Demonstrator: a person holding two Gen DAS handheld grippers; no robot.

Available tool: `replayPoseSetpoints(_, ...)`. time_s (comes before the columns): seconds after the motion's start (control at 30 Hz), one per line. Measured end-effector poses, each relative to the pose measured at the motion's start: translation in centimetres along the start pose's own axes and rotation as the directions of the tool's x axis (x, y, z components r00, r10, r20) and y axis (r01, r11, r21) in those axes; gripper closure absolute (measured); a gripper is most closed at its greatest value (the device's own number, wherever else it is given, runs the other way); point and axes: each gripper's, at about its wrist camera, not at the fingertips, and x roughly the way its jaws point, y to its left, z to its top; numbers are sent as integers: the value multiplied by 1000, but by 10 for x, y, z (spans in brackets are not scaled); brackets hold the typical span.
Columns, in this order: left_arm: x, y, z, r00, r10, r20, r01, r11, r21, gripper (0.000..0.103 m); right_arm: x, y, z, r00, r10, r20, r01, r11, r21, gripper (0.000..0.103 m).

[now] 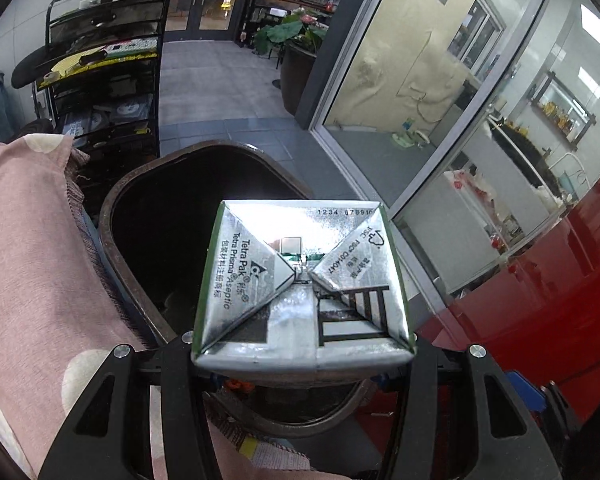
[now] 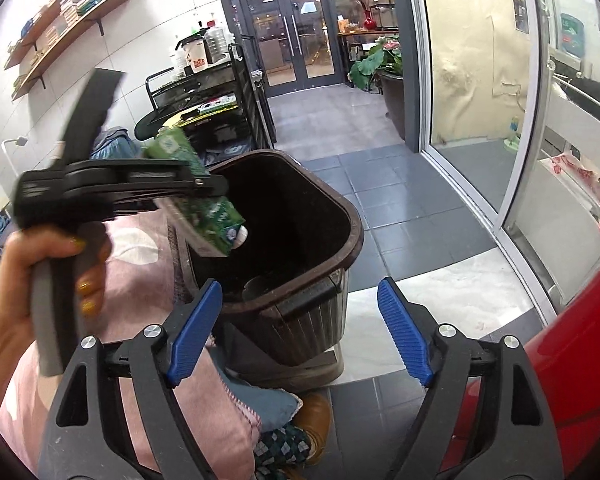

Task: Collect trash
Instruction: 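Lower the green carton into the bin and open the left tool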

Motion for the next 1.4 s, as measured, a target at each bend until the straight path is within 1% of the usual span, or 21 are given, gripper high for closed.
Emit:
replayPoseSetpoints(0.13,12,1,0,999,-1,-49,1,1000,-8,53,-7,2,-3,1000,-1,-1,1,1000,-10,23)
replayPoseSetpoints(0.23,22,-2,-2,995,26,-92,-26,1000,8,53,-7,3,-1,1000,6,-5,-6,1000,-5,23)
replayPoseSetpoints(0.5,44,-3,-2,977,64,-202,-57,998,39,52,-7,5,-3,1000,8,-14,-8,1000,-3,23)
replayPoseSetpoints(0.53,46,-3,-2,975,66,-214,-58,997,44,51,-7,5,-3,1000,10,-16,-10,1000,-2,23)
replayPoseSetpoints(0.6,48,-4,-3,971,72,-228,-61,997,55,35,-6,4,-3,1000,13,-23,-13,1000,5,23)
replayPoseSetpoints(0.67,46,-6,-4,973,80,-218,-69,996,57,29,-7,4,-5,1000,13,-23,-13,1000,9,23)
replayPoseSetpoints(0.73,42,-5,-3,975,74,-208,-65,997,49,28,-10,3,-6,1000,13,-17,-12,1000,13,23)
replayPoseSetpoints(0.8,37,-3,-2,980,63,-191,-57,998,37,28,-11,4,-5,1000,11,-12,-10,1000,10,23)
replayPoseSetpoints(0.87,25,-2,-2,987,56,-150,-51,998,37,28,-11,5,-5,1000,10,-10,-10,1000,5,22)
replayPoseSetpoints(0.93,10,-1,-3,993,48,-104,-43,998,52,26,-11,6,-5,1000,13,-9,-13,1000,2,22)
replayPoseSetpoints(1.0,-11,2,-6,998,42,-38,-40,998,50,21,-11,8,-6,1000,15,-9,-15,1000,-2,21)
replayPoseSetpoints(1.1,-37,7,-13,999,33,34,-34,999,38,18,-9,14,-6,999,33,-11,-33,999,-4,21)
replayPoseSetpoints(1.17,-58,10,-20,997,29,78,-32,999,41,18,-9,20,-5,999,46,-10,-46,999,-15,21)
replayPoseSetpoints(1.23,-76,11,-27,992,43,120,-50,997,51,18,-9,27,-5,998,58,-5,-58,998,-28,20)
replayPoseSetpoints(1.27,-86,10,-31,988,55,146,-64,996,59,18,-10,31,-5,998,65,-2,-65,997,-35,17)
replayPoseSetpoints(1.33,-106,11,-40,978,71,196,-86,994,65,15,-11,39,-4,997,77,8,-76,996,-51,15)
replayPoseSetpoints(1.4,-127,17,-50,963,95,252,-111,993,50,10,-12,48,-3,996,86,12,-85,994,-69,15)
